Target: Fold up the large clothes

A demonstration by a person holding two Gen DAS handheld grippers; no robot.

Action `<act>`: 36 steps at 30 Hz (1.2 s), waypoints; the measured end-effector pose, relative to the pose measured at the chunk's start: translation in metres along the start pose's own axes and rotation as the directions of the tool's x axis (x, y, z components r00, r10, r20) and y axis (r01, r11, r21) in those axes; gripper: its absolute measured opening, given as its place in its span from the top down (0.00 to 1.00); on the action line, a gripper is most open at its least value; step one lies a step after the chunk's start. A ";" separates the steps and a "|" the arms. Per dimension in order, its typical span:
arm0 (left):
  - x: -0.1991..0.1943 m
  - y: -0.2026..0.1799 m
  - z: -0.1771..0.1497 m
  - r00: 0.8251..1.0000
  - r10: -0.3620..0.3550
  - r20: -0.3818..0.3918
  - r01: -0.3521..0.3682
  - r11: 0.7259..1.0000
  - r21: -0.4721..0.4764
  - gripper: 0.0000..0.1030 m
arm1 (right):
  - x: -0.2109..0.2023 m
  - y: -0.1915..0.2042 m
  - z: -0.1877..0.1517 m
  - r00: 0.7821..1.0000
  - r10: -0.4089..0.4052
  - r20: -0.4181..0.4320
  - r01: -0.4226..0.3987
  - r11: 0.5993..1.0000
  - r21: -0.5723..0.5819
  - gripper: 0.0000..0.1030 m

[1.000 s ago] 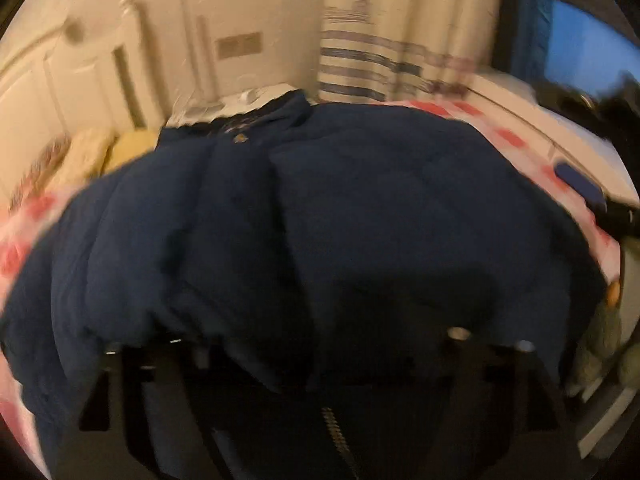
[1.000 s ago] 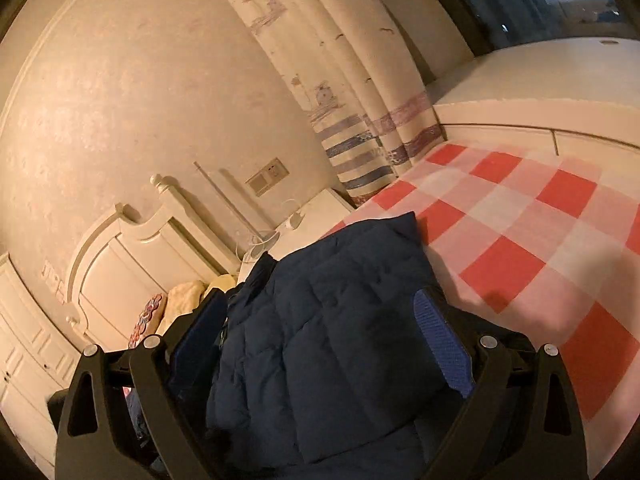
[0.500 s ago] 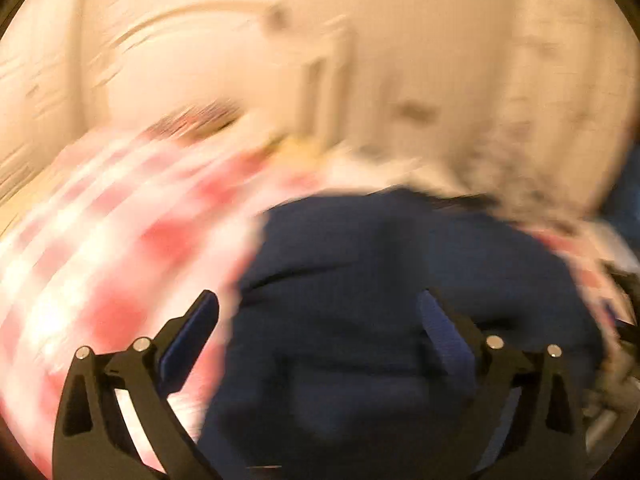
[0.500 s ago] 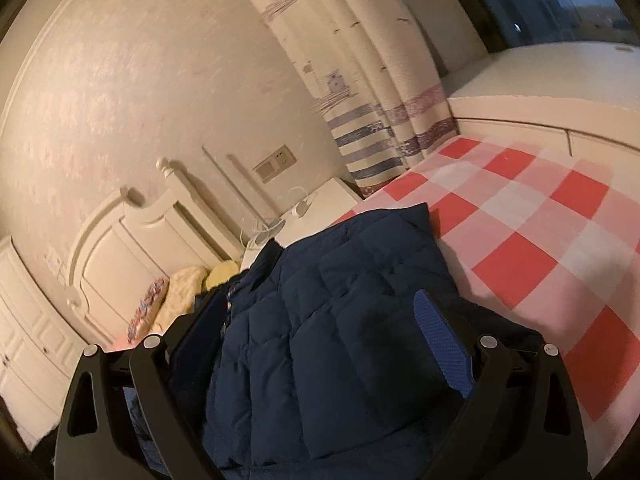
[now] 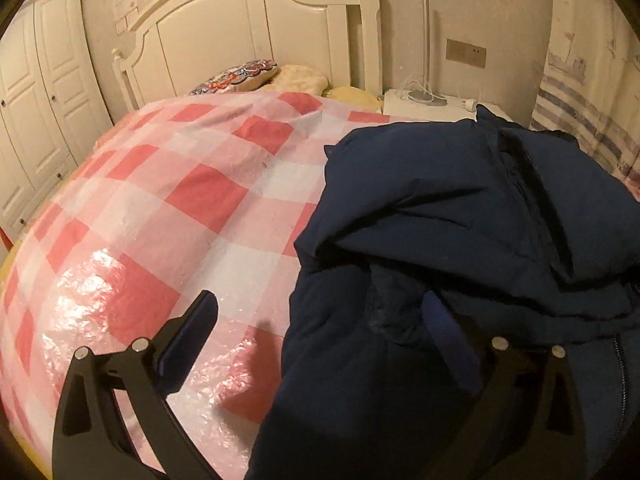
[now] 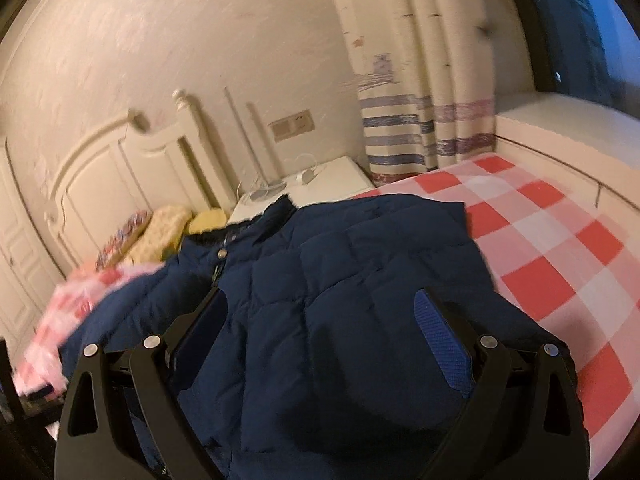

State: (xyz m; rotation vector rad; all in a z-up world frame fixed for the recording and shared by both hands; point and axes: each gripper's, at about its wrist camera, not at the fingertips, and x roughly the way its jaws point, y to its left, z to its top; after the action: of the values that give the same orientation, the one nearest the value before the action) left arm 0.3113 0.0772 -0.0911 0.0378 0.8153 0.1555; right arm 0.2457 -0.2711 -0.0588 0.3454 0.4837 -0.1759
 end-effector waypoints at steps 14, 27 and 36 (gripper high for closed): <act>0.001 0.006 0.000 1.000 -0.029 -0.005 0.029 0.999 -0.018 0.02 | 0.005 0.193 -0.068 0.992 -0.027 -0.122 -0.079 0.620 -0.781 0.12; 0.003 0.005 0.000 0.999 -0.033 -0.011 0.033 0.999 -0.021 0.02 | 0.021 0.210 -0.050 0.992 0.079 -0.101 -0.128 0.580 -0.804 0.58; 0.003 0.005 0.000 0.999 -0.031 -0.011 0.031 0.999 -0.019 0.02 | -0.010 -0.031 0.024 0.964 0.260 -0.049 -0.248 0.953 0.175 0.68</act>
State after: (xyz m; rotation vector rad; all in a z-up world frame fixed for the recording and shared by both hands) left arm 0.3122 0.0825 -0.0928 0.0064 0.8249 0.1340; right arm 0.2396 -0.3081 -0.0432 0.5772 0.4913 0.0474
